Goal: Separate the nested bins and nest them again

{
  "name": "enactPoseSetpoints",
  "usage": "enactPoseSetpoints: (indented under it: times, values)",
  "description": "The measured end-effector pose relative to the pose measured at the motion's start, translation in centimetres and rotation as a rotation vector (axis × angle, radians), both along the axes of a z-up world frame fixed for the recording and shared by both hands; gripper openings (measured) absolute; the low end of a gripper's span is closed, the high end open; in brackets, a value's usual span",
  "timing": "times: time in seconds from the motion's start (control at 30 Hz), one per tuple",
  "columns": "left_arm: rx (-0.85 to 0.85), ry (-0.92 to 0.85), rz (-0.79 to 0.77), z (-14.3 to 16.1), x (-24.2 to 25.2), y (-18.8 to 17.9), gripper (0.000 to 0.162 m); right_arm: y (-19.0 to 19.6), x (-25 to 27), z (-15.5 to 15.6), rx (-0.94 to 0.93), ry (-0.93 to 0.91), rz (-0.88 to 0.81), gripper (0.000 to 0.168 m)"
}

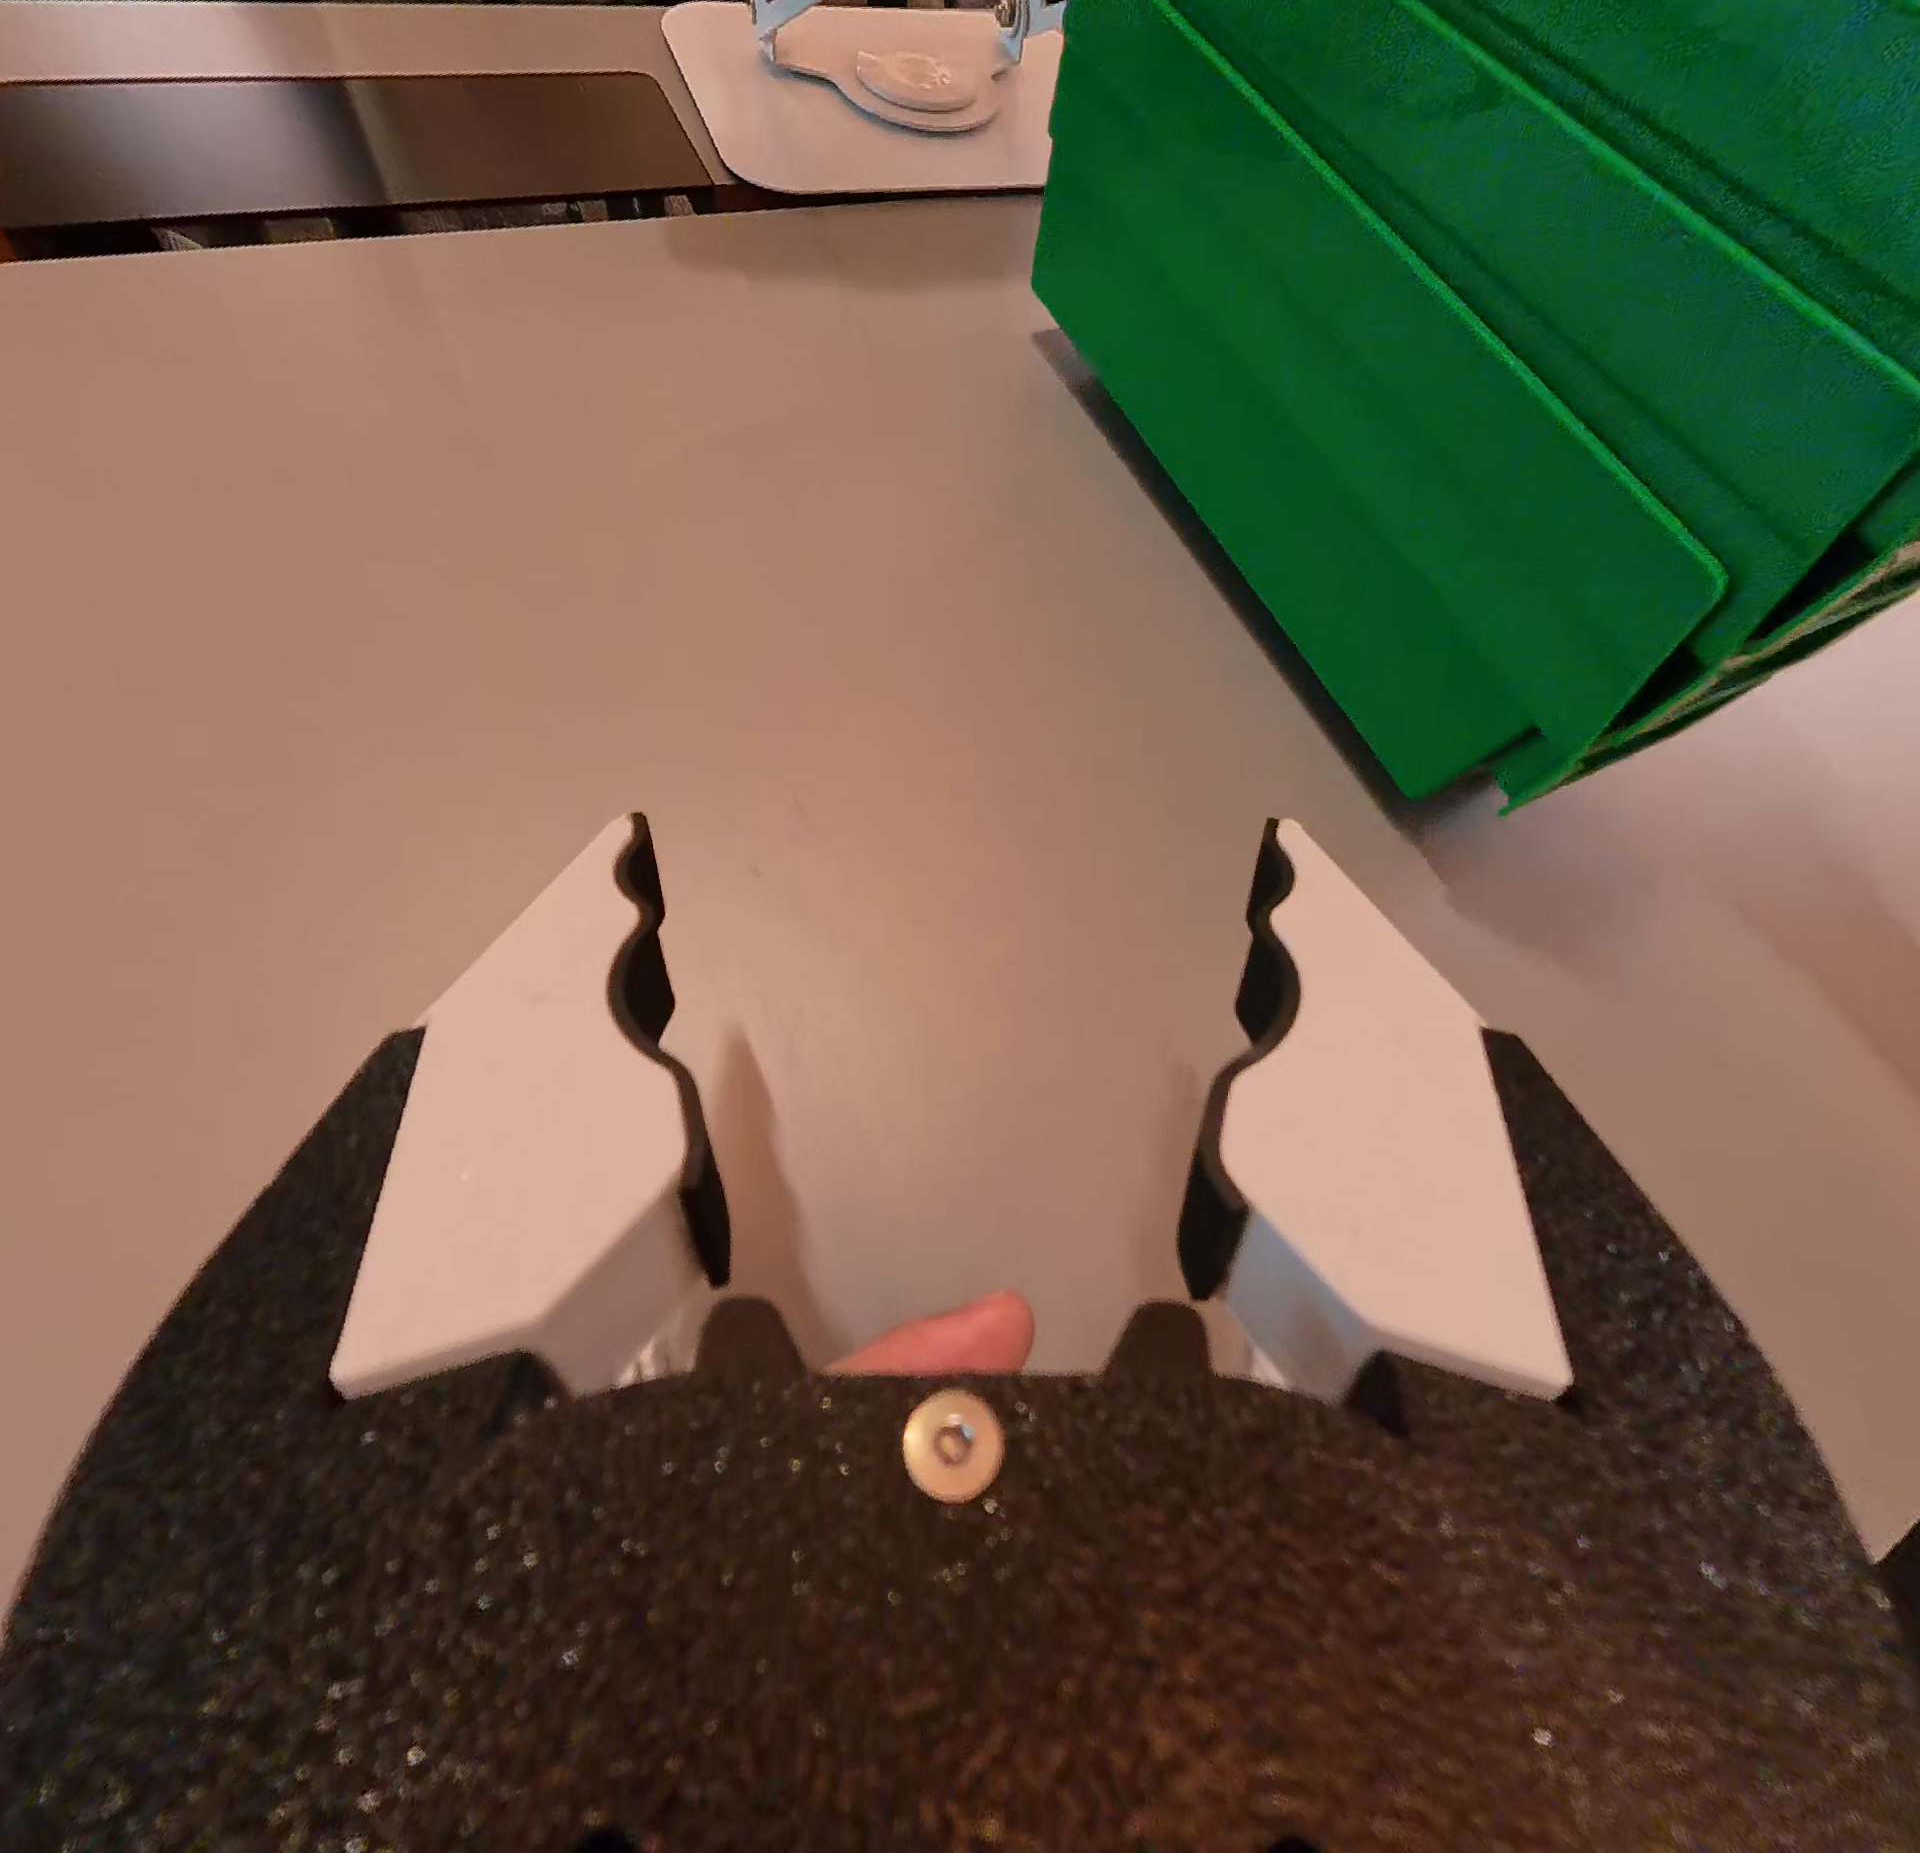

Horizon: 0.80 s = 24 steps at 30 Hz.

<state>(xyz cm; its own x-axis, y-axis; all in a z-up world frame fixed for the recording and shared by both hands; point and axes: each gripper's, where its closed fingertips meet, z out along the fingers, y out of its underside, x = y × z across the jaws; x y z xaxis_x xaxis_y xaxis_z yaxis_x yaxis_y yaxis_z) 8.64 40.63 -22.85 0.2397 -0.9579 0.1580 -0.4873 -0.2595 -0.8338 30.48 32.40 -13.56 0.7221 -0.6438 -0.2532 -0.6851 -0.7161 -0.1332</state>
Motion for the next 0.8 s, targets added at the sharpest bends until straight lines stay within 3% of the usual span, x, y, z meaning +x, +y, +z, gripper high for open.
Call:
enactPoseSetpoints:
  times: [0.03,0.8]
  values:
    - [-0.001,0.001,0.000,0.0,0.0,0.0,0.111,0.0,0.0,-0.1,0.006,0.009,-0.006,0.099]
    - [-0.006,0.015,-0.005,-0.5,0.1,-0.1,0.111,-0.7,0.4,-0.1,-0.060,-0.050,-0.070,0.098]
